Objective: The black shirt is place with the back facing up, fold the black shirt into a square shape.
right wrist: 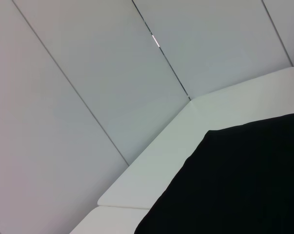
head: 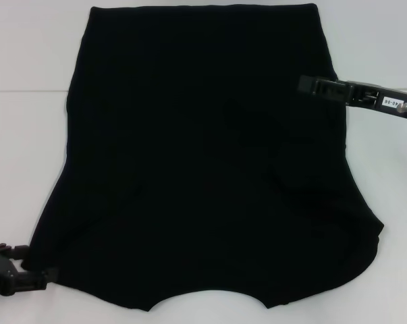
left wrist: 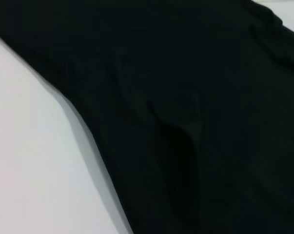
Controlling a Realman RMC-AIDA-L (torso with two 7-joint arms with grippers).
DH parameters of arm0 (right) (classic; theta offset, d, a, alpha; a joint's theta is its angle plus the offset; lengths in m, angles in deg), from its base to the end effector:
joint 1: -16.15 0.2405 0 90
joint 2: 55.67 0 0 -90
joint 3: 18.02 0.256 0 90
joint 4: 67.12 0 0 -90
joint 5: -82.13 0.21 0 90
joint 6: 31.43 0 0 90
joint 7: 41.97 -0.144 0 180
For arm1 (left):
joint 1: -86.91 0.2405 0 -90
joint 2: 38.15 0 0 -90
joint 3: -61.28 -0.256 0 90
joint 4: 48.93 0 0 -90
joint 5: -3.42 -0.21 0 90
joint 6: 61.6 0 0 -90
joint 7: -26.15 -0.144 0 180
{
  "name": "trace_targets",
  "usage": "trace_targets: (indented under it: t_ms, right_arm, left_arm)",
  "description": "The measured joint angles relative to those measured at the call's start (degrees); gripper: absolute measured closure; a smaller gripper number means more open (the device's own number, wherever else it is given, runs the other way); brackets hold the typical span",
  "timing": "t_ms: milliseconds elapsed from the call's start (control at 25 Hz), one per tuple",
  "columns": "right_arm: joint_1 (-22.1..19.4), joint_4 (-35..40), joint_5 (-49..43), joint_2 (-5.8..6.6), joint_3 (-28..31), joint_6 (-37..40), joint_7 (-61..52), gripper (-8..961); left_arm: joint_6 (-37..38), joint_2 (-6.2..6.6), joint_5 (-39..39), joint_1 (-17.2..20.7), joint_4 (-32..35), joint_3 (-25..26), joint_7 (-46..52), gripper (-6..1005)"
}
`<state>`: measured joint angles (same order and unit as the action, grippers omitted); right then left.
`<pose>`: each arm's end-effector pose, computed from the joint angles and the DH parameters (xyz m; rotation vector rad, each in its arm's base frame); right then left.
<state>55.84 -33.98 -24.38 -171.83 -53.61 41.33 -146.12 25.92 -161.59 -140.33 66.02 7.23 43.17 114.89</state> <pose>0.2331 0.4125 0.0330 -2.3100 1.1246 0.9118 -0.3697 0.2659 0.0491 -2.3899 -1.0782 -0.1733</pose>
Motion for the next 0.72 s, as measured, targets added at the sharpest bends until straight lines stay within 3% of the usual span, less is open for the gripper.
trace_targets:
  t_ms: [720]
  right_arm:
    - [-0.1, 0.0, 0.0, 0.14, 0.0, -0.2, 0.0, 394]
  left_arm:
    - [3.7, 0.19, -0.2, -1.9, 0.0, -0.2, 0.2, 90]
